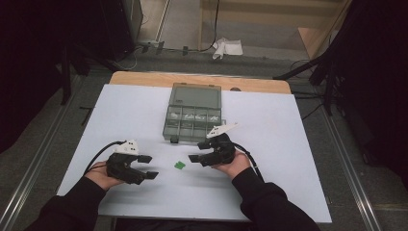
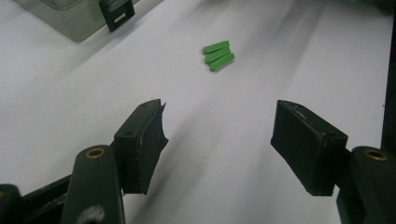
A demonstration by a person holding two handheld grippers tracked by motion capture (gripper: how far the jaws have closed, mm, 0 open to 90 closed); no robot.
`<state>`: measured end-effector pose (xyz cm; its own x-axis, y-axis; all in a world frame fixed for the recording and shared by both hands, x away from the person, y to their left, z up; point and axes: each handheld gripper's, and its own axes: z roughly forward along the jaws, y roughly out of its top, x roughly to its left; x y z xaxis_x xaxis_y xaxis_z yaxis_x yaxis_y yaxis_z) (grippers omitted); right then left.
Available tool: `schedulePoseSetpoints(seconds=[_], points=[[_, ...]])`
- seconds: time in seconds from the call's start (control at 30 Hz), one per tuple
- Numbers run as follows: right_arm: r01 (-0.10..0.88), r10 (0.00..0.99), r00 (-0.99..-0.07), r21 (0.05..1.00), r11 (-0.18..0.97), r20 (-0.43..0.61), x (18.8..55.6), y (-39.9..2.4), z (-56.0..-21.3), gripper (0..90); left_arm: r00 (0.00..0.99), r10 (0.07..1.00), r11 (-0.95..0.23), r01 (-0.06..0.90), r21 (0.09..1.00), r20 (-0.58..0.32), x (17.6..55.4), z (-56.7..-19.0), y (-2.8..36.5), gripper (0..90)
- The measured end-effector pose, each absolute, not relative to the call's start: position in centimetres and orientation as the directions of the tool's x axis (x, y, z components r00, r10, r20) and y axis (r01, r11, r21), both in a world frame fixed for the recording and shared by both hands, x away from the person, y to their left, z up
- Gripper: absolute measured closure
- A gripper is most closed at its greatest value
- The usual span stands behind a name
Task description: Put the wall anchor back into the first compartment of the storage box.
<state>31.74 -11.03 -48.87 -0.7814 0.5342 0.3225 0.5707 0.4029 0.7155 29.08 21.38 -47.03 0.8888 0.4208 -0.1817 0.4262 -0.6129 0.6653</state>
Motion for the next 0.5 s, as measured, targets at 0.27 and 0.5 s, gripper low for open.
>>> schedulePoseSetpoints(seconds=[0.27,0.5], points=[[0.567,0.536,-0.785,0.710,0.418,0.311,31.8,-10.0,-49.3,36.3,0.886,0.427,-0.616,0.430,0.660,-0.180,28.9,-47.0,21.7,33.0],[0.565,0.547,-0.783,0.707,0.426,0.296,31.9,-9.0,-49.9,38.5,0.884,0.430,-0.607,0.434,0.666,-0.184,28.8,-47.1,21.8,33.0]])
